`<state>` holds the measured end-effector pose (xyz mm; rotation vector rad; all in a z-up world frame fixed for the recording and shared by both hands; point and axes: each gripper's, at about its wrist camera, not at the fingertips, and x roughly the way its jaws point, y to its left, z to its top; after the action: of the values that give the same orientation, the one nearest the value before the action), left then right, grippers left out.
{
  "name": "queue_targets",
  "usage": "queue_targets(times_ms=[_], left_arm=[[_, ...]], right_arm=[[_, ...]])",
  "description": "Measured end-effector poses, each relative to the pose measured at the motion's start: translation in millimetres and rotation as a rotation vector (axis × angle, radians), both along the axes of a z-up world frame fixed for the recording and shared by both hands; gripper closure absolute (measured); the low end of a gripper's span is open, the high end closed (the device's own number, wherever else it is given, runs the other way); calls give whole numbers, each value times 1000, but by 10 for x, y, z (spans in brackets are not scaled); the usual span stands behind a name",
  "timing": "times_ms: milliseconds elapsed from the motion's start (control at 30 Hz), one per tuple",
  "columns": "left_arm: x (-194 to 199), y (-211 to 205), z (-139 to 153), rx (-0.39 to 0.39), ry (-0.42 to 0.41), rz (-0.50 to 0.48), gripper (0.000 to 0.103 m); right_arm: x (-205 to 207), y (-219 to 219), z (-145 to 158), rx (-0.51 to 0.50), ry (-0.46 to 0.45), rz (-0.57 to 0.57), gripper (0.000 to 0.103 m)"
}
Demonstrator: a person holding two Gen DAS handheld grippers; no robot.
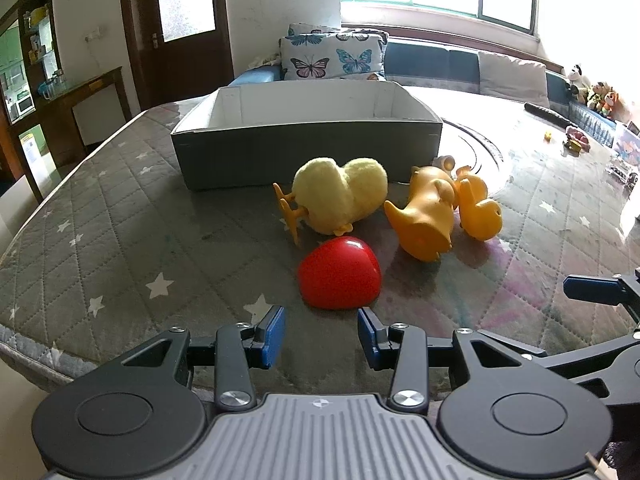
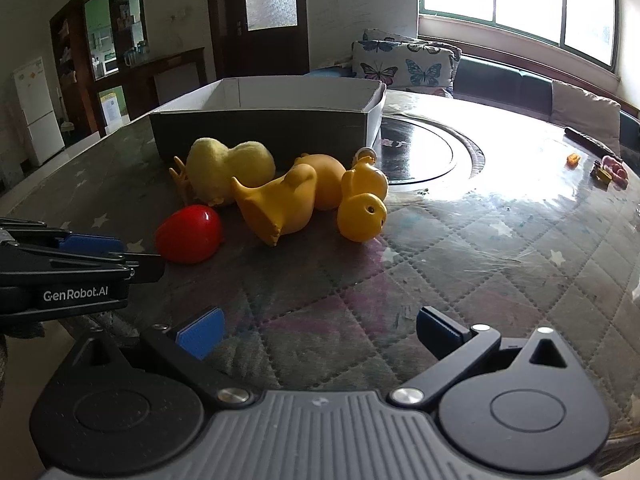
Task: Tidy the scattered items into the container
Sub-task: 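Move the left gripper toward the red ball in front of the toys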
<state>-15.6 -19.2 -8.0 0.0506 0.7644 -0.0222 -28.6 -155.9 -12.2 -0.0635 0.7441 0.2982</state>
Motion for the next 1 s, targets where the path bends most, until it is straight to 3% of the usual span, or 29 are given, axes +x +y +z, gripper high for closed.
queue_targets(times_ms=[1000], left_arm=[[59, -48, -4, 1, 21, -17, 60]], right_arm=[[69, 56, -14, -11, 18, 7, 0]])
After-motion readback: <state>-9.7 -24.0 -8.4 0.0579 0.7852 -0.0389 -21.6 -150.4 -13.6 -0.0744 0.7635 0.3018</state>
